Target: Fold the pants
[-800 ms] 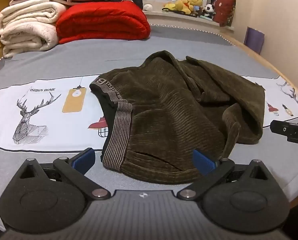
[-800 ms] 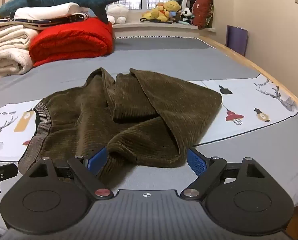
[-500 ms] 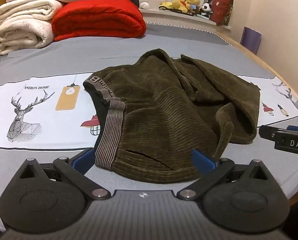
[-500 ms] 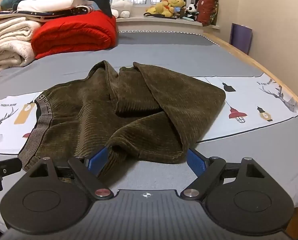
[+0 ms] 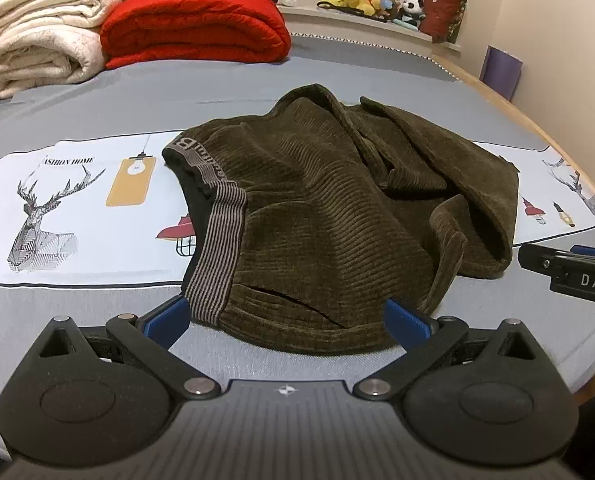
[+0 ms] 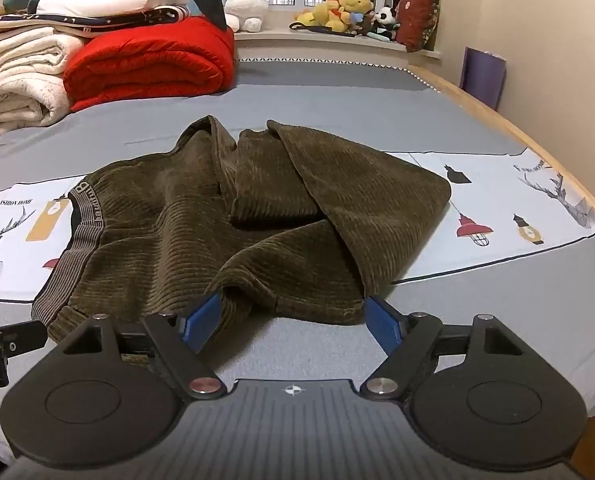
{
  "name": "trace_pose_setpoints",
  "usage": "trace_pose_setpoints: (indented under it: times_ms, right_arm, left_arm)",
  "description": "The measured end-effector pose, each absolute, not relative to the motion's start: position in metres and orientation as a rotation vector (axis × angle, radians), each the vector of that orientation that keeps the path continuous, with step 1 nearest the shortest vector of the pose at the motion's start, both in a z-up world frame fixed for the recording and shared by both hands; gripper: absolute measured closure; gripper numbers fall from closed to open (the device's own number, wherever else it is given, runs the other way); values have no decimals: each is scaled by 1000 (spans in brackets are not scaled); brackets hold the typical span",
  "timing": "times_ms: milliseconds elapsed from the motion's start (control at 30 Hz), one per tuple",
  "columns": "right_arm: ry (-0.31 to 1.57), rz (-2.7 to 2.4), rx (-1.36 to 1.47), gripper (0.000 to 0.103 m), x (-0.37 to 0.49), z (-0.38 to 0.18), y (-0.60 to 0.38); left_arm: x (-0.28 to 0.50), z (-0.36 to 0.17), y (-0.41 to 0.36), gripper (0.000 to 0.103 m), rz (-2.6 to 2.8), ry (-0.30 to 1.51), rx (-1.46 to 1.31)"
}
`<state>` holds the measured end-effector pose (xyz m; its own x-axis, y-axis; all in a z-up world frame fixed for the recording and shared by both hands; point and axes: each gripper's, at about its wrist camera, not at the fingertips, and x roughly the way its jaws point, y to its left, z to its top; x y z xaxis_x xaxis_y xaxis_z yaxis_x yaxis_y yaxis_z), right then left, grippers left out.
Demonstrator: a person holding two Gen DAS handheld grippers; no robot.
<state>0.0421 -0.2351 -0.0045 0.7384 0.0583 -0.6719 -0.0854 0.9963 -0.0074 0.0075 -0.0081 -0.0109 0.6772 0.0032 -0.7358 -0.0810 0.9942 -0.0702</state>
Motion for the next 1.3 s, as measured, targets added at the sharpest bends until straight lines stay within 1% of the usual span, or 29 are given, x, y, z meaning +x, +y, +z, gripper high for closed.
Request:
trace_pose_setpoints:
  times_ms: [1300]
  right_arm:
    - [758, 98, -29, 22, 47, -4, -230]
  left_arm:
    - [12, -21, -7, 0, 56, 880, -127]
